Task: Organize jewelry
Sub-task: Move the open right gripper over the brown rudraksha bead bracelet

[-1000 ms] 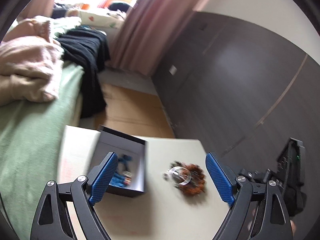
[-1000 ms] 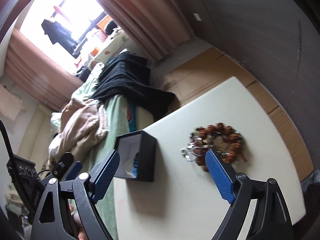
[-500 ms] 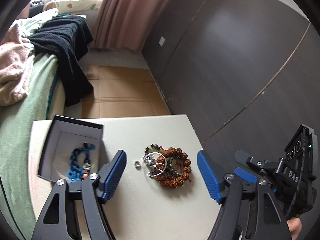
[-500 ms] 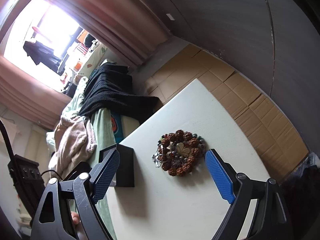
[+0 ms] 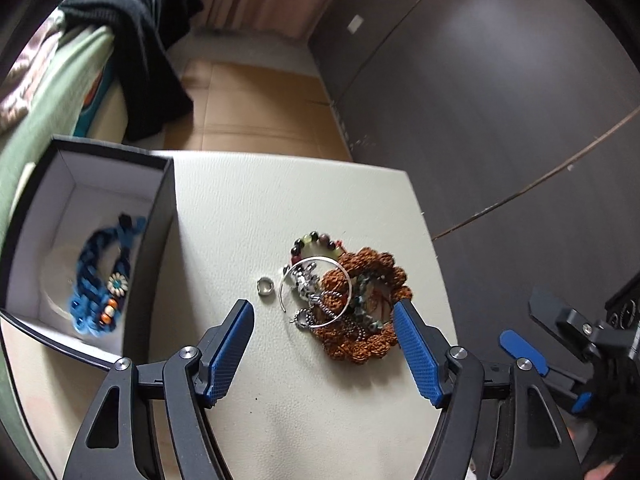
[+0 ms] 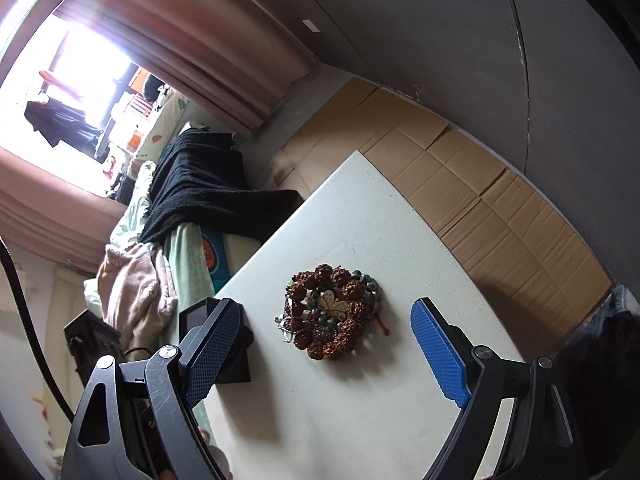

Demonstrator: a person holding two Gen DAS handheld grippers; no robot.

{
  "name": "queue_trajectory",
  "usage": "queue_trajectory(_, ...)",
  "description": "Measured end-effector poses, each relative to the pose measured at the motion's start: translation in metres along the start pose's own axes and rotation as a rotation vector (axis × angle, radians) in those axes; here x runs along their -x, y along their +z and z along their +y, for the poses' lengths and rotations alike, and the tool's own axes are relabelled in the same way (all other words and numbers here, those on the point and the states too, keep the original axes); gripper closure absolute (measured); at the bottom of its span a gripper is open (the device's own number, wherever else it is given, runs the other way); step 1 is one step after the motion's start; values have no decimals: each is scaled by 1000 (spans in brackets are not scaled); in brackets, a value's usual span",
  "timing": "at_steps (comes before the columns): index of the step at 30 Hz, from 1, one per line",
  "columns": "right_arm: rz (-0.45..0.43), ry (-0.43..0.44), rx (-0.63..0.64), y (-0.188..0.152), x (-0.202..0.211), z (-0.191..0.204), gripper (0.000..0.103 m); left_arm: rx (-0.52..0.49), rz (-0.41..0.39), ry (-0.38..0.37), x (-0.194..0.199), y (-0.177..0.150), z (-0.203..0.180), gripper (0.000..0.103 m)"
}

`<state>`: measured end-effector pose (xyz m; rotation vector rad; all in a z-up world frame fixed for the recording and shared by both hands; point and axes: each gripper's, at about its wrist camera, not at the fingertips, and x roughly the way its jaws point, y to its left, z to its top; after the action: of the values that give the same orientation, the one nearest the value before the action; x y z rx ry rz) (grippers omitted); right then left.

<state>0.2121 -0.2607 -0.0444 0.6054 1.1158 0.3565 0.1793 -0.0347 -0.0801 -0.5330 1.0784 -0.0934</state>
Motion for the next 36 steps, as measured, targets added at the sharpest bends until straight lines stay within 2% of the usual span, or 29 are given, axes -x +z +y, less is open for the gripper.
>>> queue_trajectory(16, 4, -9, -23, 3, 0, -6, 15, 38, 23, 17, -41, -1, -1, 30)
queue_trajectory(22, 4, -9, -24, 3, 0, -6, 15, 37, -4, 2, -45, 0, 2, 30)
queue_trajectory(24, 3, -10, -26, 3, 0, -7, 15, 35, -14, -10, -45, 1, 3, 40)
queue_trajectory(25, 3, -11, -27, 3, 0, -7, 15, 33, 0, -19, -48, 1, 3, 53)
queue_trajectory(36, 17, -30, -23, 1, -8, -6, 15, 10, -49, -52, -17, 2, 6, 53)
